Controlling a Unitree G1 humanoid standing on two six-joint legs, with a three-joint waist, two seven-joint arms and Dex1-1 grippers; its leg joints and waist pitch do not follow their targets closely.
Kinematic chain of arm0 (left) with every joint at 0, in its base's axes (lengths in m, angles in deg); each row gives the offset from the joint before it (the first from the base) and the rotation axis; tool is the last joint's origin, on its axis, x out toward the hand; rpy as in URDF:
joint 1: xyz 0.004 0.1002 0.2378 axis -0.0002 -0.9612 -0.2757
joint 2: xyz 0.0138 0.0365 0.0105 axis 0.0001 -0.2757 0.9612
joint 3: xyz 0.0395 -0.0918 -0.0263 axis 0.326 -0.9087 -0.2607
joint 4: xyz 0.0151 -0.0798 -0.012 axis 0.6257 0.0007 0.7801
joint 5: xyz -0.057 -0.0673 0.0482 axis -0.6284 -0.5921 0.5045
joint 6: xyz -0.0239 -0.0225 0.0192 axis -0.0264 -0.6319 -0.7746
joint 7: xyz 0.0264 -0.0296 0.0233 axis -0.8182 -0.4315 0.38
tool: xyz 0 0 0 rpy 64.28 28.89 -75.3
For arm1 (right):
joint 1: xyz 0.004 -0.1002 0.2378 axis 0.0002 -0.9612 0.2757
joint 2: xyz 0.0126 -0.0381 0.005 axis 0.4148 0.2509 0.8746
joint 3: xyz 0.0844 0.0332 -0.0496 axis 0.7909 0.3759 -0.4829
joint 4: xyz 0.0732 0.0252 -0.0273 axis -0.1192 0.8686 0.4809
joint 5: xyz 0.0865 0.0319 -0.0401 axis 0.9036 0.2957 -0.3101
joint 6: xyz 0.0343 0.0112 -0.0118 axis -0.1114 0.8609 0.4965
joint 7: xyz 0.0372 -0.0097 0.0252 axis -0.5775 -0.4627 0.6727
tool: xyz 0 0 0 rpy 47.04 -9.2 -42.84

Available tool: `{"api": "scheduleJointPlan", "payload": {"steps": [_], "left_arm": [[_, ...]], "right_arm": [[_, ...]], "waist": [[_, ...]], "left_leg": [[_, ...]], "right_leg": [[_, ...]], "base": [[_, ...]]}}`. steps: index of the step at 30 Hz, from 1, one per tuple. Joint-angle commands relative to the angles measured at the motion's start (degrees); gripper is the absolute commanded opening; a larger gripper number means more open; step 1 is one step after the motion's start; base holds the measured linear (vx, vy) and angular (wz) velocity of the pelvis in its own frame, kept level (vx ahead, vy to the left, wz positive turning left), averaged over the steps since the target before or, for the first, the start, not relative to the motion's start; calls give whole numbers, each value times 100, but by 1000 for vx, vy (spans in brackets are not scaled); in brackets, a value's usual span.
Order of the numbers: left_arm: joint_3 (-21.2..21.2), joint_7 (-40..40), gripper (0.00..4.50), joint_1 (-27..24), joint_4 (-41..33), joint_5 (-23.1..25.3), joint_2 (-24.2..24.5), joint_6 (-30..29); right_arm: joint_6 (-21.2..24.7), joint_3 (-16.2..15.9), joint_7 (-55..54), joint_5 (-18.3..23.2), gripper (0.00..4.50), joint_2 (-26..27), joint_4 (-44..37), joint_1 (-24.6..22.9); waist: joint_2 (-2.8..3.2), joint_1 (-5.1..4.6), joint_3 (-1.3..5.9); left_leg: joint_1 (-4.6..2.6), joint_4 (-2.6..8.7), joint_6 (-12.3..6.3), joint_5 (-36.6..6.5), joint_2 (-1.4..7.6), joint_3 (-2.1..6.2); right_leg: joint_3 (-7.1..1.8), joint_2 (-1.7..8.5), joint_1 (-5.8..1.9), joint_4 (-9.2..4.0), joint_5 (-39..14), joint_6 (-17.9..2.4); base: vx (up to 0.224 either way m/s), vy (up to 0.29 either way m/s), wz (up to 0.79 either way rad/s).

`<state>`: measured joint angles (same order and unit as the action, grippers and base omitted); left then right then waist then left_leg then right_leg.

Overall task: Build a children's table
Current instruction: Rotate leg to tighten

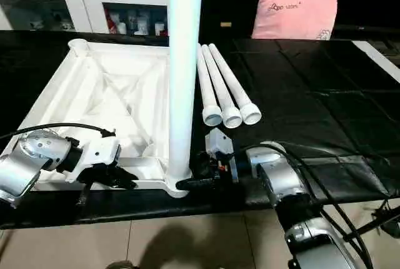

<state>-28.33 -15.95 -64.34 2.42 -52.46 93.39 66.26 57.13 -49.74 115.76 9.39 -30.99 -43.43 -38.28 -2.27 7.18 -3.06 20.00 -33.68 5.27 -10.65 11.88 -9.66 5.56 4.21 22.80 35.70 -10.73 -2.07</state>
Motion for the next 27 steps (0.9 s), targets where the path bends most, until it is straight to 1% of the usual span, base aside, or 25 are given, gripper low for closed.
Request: {"api": "scheduleJointPlan", "payload": {"steps": [1, 3, 4, 5, 6, 7, 8, 9, 10, 11, 12, 13, 14, 15, 16, 18, 19, 20, 21, 22, 23, 24, 25, 26, 27], "left_arm": [[184, 189, 0, -55, -47, 105, -152, -159], [138, 288, 0, -80, -70, 92, -179, -239], [15, 582, 0, -94, -107, 65, -302, -450], [-69, 784, 0, -86, -125, 36, -410, -599], [-127, 943, 0, -74, -150, 26, -495, -722], [-178, 1088, 0, -63, -173, 17, -573, -835], [-312, 1460, 0, -35, -265, -1, -792, -1145], [-312, 1460, 0, -35, -265, -1, -792, -1145], [-371, 1619, 0, -25, -316, -7, -889, -1289], [-371, 1619, 0, -25, -316, -7, -889, -1289], [-470, 1884, 0, -18, -436, -42, -1088, -1526], [-470, 1884, 0, -18, -436, -42, -1088, -1526], [-599, 2261, 0, -12, -570, -68, -1365, -1805], [-703, 2600, 0, -19, -695, -84, -1617, -2050], [-800, 3047, 0, -40, -849, -50, -1948, -2345], [-777, 3217, 0, -59, -917, 16, -2088, -2447], [-753, 3337, 0, -71, -974, 59, -2176, -2536], [-697, 3460, 0, -66, -984, 143, -2259, -2587], [-648, 3556, 0, -54, -990, 220, -2302, -2621], [-648, 3556, 0, -54, -990, 220, -2302, -2621], [-620, 3605, 0, -43, -988, 265, -2317, -2635], [-620, 3605, 0, -43, -988, 265, -2317, -2635], [-575, 3647, 0, -1, -913, 370, -2241, -2595], [-566, 3649, 0, 16, -870, 407, -2199, -2557], [-554, 3643, 0, 35, -818, 447, -2148, -2505]], "right_arm": [[107, -167, -26, -52, 260, 59, -153, -186], [164, -157, -155, -73, 260, 88, -171, -244], [287, -81, -593, -139, 260, 220, -107, -292], [335, -18, -959, -202, 259, 339, -40, -294], [408, 15, -1201, -242, 259, 425, 0, -287], [475, 45, -1421, -278, 259, 503, 35, -279], [617, 107, -1929, -351, 259, 722, 119, -249], [617, 107, -1929, -351, 259, 722, 119, -249], [671, 129, -2128, -374, 259, 822, 151, -234], [671, 129, -2128, -374, 259, 822, 151, -234], [732, 203, -2535, -382, 259, 1045, 236, -192], [732, 203, -2535, -382, 259, 1045, 236, -192], [856, 272, -2990, -375, 259, 1340, 346, -120], [932, 294, -3380, -397, 259, 1606, 428, -55], [1063, 264, -3795, -457, 259, 1937, 565, 57], [1084, 241, -4097, -556, 259, 2087, 733, 172], [1111, 241, -4317, -636, 259, 2189, 839, 245], [1084, 251, -4488, -702, 259, 2268, 1015, 354], [1047, 281, -4603, -722, 259, 2314, 1137, 431], [1047, 281, -4603, -722, 259, 2314, 1137, 431], [1021, 303, -4642, -720, 311, 2329, 1196, 468], [1021, 303, -4642, -720, 325, 2329, 1196, 468], [829, 386, -4684, -749, 325, 2274, 1198, 474], [742, 394, -4688, -781, 331, 2230, 1175, 458], [640, 395, -4699, -828, 331, 2174, 1149, 437]], "waist": [[105, -29, 368], [117, -24, 344], [119, -29, 333], [120, -23, 321], [116, -56, 283], [113, -80, 269], [114, -102, 244], [110, -127, 238], [107, -171, 248], [107, -189, 255], [121, -222, 270], [125, -245, 278], [132, -254, 283], [143, -293, 267], [144, -340, 263], [134, -383, 271], [143, -404, 264], [115, -410, 281], [131, -423, 278], [130, -422, 280], [131, -415, 284], [133, -409, 295], [133, -405, 293], [132, -402, 295], [134, -391, 308]], "left_leg": [[-20, 400, -122, -1153, 180, 16], [-36, 424, -86, -1349, 182, 25], [-53, 432, -40, -1403, 189, 27], [-57, 431, -37, -1481, 178, 28], [-69, 454, 20, -1720, 169, 43], [-84, 461, 61, -1838, 166, 54], [-130, 456, 97, -2066, 140, 69], [-151, 453, 125, -2129, 134, 73], [-151, 442, 136, -2167, 111, 109], [-136, 450, 124, -2173, 109, 122], [-109, 467, 84, -2155, 117, 133], [-97, 477, 94, -2129, 133, 131], [-97, 483, 86, -2126, 130, 140], [-93, 493, 139, -2173, 144, 143], [-111, 486, 180, -2286, 147, 162], [-122, 464, 139, -2333, 121, 157], [-114, 466, 88, -2332, 111, 154], [-110, 465, 78, -2278, 117, 144], [-105, 468, 62, -2229, 115, 145], [-113, 462, 23, -2188, 114, 128], [-115, 460, 3, -2150, 113, 119], [-95, 466, -17, -2043, 122, 112], [-70, 469, -26, -1964, 128, 103], [-72, 466, -26, -1931, 127, 97], [-67, 466, -39, -1830, 128, 93]], "right_leg": [[-349, 410, -313, -411, -1095, -1147], [-345, 421, -295, -463, -1517, -1050], [-357, 431, -280, -480, -1662, -1022], [-352, 436, -274, -504, -1802, -994], [-340, 436, -264, -542, -2244, -893], [-334, 433, -258, -561, -2483, -828], [-315, 457, -235, -642, -3062, -634], [-307, 459, -226, -666, -3280, -559], [-261, 486, -237, -745, -3662, -365], [-246, 480, -250, -752, -3680, -319], [-236, 468, -276, -752, -3553, -287], [-239, 463, -281, -732, -3422, -321], [-225, 462, -278, -738, -3313, -364], [-223, 453, -261, -711, -3202, -450], [-204, 457, -246, -715, -3219, -503], [-203, 456, -232, -734, -3266, -468], [-205, 447, -233, -755, -3249, -448], [-224, 453, -231, -738, -3161, -471], [-231, 444, -230, -722, -3035, -526], [-252, 440, -218, -718, -2912, -557], [-261, 438, -215, -713, -2841, -570], [-280, 438, -228, -674, -2628, -639], [-295, 426, -236, -649, -2435, -697], [-301, 425, -235, -639, -2359, -720], [-310, 430, -253, -618, -2187, -771]], "base": [[0, 0, 0], [0, 0, 0], [0, 0, 0], [0, 0, 0], [0, 0, 0], [0, 0, 0], [0, 0, 0], [0, 0, 0], [0, 0, 0], [0, 0, 0], [0, 0, 0], [0, 0, 0], [0, 0, 0], [0, 0, 0], [0, 0, 0], [0, 0, 0], [0, 0, 0], [0, 0, 0], [0, 0, 0], [0, 0, 0], [0, 0, 0], [0, 0, 0], [0, 0, 0], [0, 0, 0], [0, 0, 0]]}}
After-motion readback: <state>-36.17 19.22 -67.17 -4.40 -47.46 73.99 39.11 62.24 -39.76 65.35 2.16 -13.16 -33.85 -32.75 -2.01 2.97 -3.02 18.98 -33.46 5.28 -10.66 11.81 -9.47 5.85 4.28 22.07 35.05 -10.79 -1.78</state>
